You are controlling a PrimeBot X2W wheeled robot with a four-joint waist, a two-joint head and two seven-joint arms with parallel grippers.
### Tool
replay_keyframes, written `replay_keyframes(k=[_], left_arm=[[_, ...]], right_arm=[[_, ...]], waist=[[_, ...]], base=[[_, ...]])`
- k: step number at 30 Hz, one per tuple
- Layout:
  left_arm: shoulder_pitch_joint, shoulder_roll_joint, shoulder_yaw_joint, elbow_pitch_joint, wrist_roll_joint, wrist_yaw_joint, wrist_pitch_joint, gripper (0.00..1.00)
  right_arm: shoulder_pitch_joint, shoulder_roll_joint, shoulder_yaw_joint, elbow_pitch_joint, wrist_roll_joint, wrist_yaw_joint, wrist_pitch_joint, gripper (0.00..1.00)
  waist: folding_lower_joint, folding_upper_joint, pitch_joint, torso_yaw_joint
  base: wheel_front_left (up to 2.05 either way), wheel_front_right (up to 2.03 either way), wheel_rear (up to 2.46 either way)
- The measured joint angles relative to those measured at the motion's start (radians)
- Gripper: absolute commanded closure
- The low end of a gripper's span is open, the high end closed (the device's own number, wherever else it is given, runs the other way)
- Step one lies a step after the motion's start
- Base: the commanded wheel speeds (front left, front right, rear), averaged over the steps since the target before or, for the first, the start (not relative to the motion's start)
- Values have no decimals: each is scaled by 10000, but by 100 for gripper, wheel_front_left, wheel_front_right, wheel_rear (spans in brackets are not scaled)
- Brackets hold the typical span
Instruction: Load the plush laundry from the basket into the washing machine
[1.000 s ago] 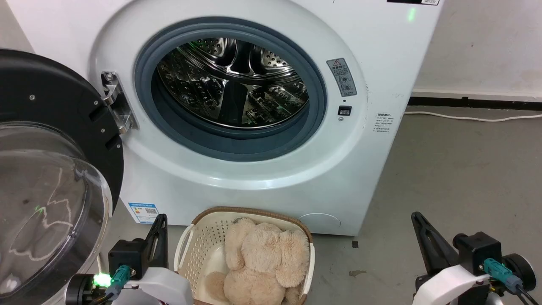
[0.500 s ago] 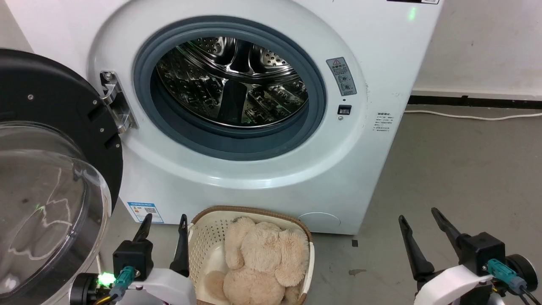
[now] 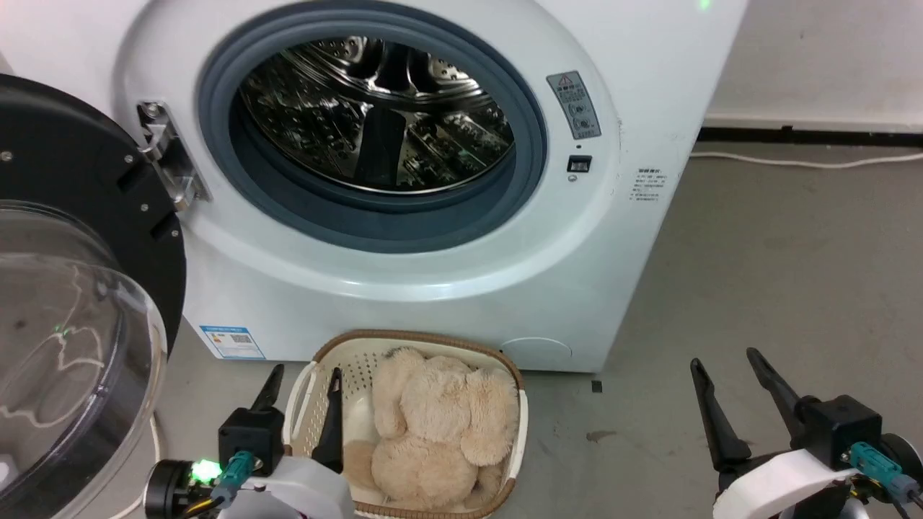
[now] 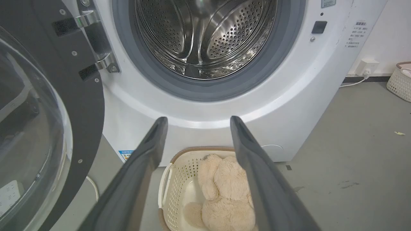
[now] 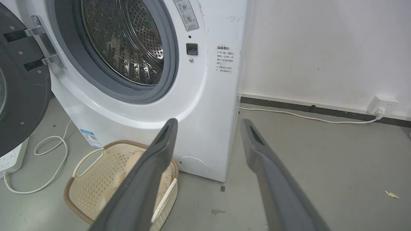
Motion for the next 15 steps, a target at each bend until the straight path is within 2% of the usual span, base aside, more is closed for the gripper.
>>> replay_keyframes(k=[15], left_arm=[[-884,-2,-546,1693,-230,-161,-171,0]], right_arm=[[-227,2,90,-130,500,0,-313,0]], waist=[[0,0,928,-461]], base=[[0,0,0]])
